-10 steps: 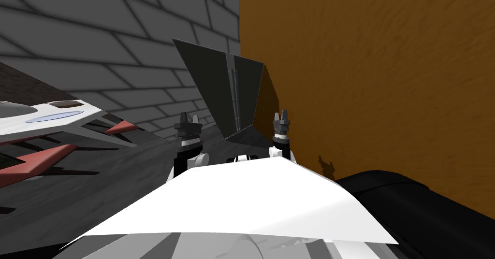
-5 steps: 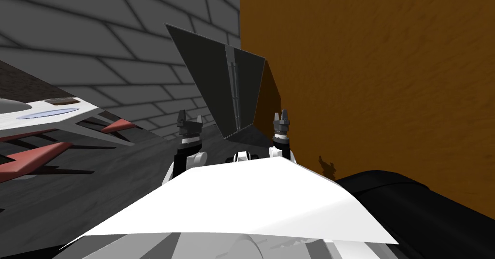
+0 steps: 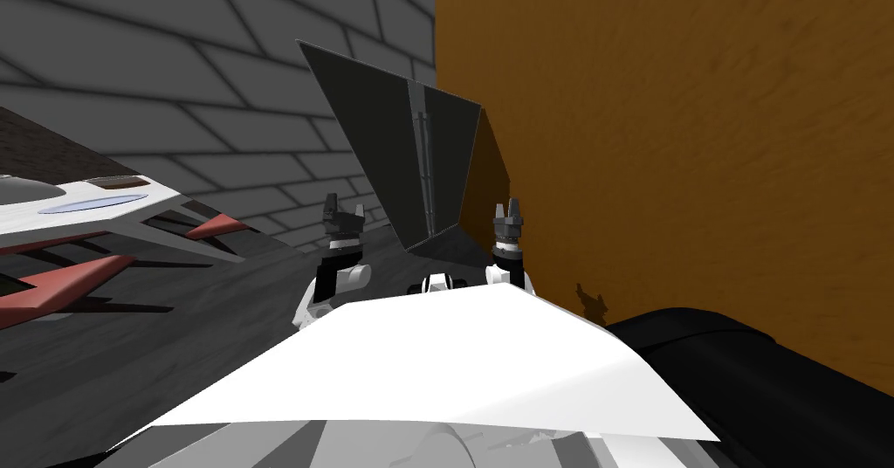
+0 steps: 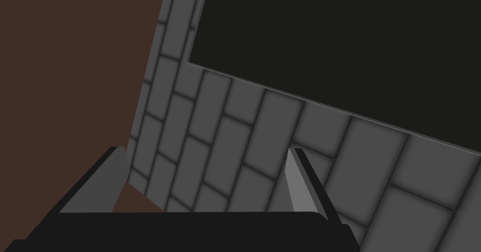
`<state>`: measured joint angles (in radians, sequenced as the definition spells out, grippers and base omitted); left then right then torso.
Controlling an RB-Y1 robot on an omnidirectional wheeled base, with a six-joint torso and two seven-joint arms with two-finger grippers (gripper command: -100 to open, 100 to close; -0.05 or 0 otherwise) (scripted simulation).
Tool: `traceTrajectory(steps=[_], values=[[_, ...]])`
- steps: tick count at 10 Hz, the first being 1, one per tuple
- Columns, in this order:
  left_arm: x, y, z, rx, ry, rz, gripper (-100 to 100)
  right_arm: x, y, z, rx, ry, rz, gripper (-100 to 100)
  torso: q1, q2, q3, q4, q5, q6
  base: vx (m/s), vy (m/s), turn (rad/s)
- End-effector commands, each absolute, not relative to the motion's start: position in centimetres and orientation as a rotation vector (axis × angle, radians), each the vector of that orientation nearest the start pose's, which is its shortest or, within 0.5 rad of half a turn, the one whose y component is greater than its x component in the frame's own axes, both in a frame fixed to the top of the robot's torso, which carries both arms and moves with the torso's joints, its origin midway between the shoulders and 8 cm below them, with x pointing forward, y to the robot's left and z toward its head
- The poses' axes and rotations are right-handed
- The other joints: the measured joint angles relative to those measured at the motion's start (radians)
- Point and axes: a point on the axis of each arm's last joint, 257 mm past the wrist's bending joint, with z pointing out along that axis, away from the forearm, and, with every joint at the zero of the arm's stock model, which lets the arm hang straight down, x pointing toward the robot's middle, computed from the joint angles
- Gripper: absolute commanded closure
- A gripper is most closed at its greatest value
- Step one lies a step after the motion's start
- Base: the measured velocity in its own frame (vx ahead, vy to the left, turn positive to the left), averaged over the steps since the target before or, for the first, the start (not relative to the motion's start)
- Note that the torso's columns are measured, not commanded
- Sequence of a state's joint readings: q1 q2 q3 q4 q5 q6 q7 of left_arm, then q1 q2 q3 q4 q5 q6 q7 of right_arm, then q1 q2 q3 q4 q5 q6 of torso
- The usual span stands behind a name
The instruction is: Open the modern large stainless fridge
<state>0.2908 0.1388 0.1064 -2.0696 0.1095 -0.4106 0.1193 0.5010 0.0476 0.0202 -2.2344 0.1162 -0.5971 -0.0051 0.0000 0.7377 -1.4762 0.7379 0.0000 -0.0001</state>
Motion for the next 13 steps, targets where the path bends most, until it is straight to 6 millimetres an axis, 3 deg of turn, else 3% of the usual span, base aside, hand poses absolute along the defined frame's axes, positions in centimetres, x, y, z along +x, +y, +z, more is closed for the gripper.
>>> traceTrajectory(steps=[1, 4, 5, 7, 8, 9, 10, 13], values=[[42.8, 32.9, -0.6, -0.772, 0.664, -1.399, -100, 33.9, -26.0, 2.1, 0.580, 0.610, 1.269, 0, 0.000, 0.000, 0.000, 0.000, 0.000, 0.000, 0.028, -0.005, 0.011], [45.1, 35.0, -0.7, -0.807, 0.646, -1.394, -100, 33.9, -26.0, 2.2, 0.580, 0.610, 1.269, 0, 0.000, 0.001, 0.001, 0.000, 0.000, 0.000, 0.018, -0.003, 0.020], [45.3, 34.9, -0.3, -0.800, 0.640, -1.401, -100, 33.9, -26.0, 2.2, 0.580, 0.610, 1.269, 0, 0.000, 0.001, 0.000, 0.000, 0.000, 0.000, 0.019, -0.003, 0.011], [47.3, 37.2, -0.2, -0.844, 0.609, -1.398, -100, 33.9, -26.0, 2.2, 0.580, 0.610, 1.269, 0, 0.000, 0.000, 0.000, 0.000, 0.000, 0.000, 0.029, -0.009, 0.032], [47.9, 37.0, 0.2, -0.840, 0.603, -1.408, -100, 33.9, -26.0, 2.1, 0.580, 0.610, 1.269, 0, 0.000, -0.001, 0.000, 0.000, 0.000, 0.000, 0.030, -0.008, 0.020], [48.9, 38.3, -0.1, -0.874, 0.588, -1.404, -100, 33.9, -26.0, 2.2, 0.580, 0.610, 1.269, 0, 0.000, 0.000, 0.000, 0.000, 0.000, 0.000, 0.029, -0.008, 0.020], [49.2, 38.1, 0.5, -0.865, 0.580, -1.414, -100, 33.9, -26.0, 2.2, 0.580, 0.610, 1.269, 0, 0.000, 0.000, 0.000, 0.000, 0.000, 0.000, 0.023, -0.010, 0.017], [51.3, 40.3, 0.7, -0.924, 0.537, -1.422, -100, 33.9, -26.0, 2.2, 0.580, 0.610, 1.269, 0, 0.000, 0.001, 0.000, 0.000, 0.000, 0.000, 0.022, -0.011, 0.023]])
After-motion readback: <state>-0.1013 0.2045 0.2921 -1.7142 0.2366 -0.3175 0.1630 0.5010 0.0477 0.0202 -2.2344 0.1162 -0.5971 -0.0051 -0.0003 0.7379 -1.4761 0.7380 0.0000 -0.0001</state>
